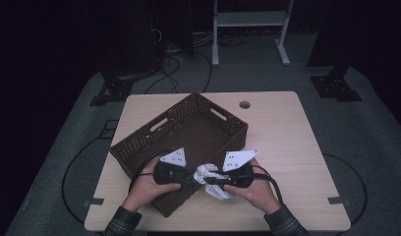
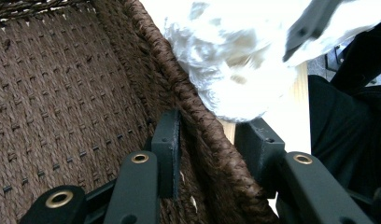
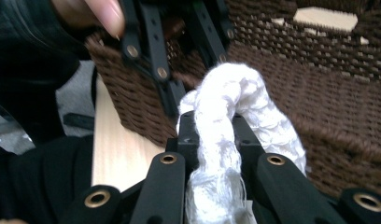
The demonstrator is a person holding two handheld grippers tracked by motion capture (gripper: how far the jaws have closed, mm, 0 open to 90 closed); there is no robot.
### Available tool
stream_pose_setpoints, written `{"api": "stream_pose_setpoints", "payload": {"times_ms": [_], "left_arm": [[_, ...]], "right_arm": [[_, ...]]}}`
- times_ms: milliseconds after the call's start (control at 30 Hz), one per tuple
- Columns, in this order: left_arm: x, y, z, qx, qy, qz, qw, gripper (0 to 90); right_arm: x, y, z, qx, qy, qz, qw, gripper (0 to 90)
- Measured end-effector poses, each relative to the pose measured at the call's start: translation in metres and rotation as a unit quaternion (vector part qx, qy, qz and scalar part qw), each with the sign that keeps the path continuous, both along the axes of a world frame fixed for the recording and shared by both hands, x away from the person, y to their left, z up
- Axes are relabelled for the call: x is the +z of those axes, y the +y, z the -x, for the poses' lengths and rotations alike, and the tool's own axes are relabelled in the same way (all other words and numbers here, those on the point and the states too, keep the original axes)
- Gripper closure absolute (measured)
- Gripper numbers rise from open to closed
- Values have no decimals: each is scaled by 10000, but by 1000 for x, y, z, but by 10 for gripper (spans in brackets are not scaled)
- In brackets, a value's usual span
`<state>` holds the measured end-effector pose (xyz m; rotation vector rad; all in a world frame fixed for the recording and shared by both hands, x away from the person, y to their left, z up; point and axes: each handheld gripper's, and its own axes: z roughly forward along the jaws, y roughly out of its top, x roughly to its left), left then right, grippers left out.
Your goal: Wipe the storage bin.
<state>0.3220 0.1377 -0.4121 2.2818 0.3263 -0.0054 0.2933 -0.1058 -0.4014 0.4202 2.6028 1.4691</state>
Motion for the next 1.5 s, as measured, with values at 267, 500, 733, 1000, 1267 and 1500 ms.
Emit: {"api": "stream_pose_setpoints", "payload": {"times_ms": [267, 500, 733, 1000, 1267, 1500], "left_arm": [[0, 0, 0, -3, -15, -17, 10000, 609], [0, 0, 0, -7, -30, -16, 10000, 607], [0, 0, 0, 5, -38, -29, 10000, 608], [0, -1, 0, 44, -32, -13, 10000, 607], [0, -5, -3, 91, -68, -47, 9999, 613], [1, -9, -6, 174, -124, -73, 9997, 617]], "right_arm": [[-19, 2, -9, -74, 236, 287, 9993, 777], [-34, 2, -15, -155, 377, 545, 9977, 777], [-52, 8, -17, -202, 441, 891, 9948, 777], [-55, 14, -15, -133, 465, 850, 9952, 777], [-59, 21, -12, -51, 463, 845, 9953, 777], [-61, 23, -11, -74, 512, 789, 9955, 777]]}}
